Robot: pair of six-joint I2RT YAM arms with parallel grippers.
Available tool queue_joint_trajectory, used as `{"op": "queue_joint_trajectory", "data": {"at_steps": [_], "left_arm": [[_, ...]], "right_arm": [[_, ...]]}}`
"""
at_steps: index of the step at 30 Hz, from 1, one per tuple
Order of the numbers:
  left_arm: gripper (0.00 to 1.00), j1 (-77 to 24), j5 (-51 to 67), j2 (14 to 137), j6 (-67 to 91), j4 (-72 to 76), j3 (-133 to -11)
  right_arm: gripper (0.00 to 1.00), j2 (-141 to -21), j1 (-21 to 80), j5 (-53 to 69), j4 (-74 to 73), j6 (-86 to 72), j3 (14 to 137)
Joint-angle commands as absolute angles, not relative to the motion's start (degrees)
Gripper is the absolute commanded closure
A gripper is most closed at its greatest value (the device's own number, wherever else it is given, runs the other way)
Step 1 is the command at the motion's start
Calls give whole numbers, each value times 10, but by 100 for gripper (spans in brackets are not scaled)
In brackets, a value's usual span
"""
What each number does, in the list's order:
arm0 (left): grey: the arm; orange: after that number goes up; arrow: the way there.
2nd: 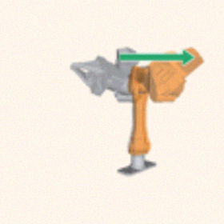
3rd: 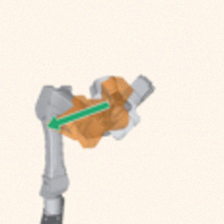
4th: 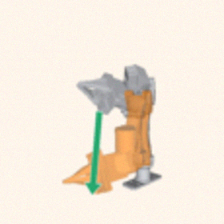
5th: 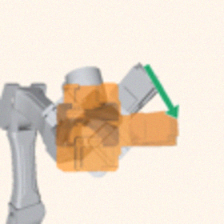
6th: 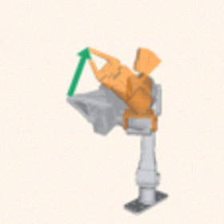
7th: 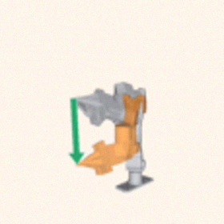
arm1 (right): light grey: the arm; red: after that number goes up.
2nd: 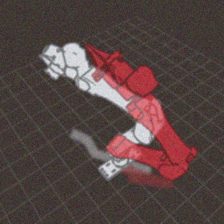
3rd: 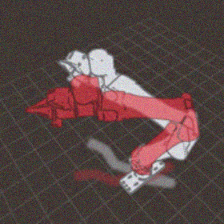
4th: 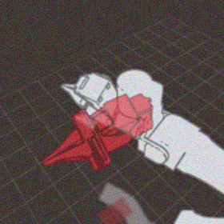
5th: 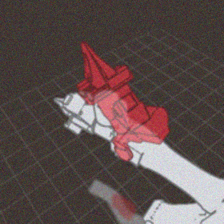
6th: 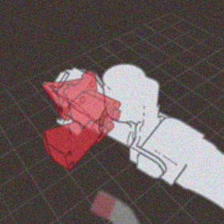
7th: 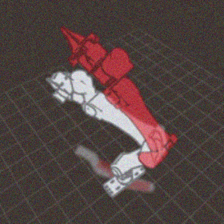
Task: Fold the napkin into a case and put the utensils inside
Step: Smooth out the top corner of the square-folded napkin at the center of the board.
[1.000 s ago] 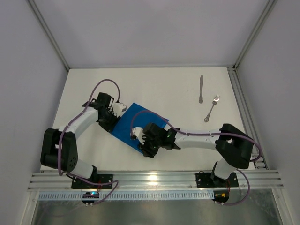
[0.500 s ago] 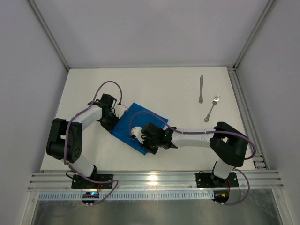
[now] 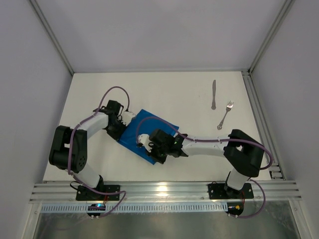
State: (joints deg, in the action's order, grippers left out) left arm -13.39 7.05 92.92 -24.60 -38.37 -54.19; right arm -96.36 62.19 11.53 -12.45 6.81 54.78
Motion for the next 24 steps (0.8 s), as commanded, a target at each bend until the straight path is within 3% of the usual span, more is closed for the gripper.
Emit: {"op": "queue_joint_trajectory", "data": {"at_steps": [1, 6, 8, 15, 19, 24], "left_arm": [[83, -126, 68, 930, -258, -370, -537], [76, -122, 69, 921, -258, -371, -540], [67, -122, 74, 913, -258, -374, -541], [53, -122, 157, 827, -278, -422, -556], [48, -123, 229, 763, -301, -463, -577], [39, -172, 232, 716, -316, -477, -584]], "right_arm": [[96, -933, 623, 141, -109, 70, 566], [95, -925, 615, 156, -98, 60, 567], [93, -923, 599, 165, -96, 41, 568], [71, -864, 456, 207, -57, -85, 520], [49, -843, 338, 201, -63, -130, 508], [39, -877, 198, 254, -42, -172, 516]]}}
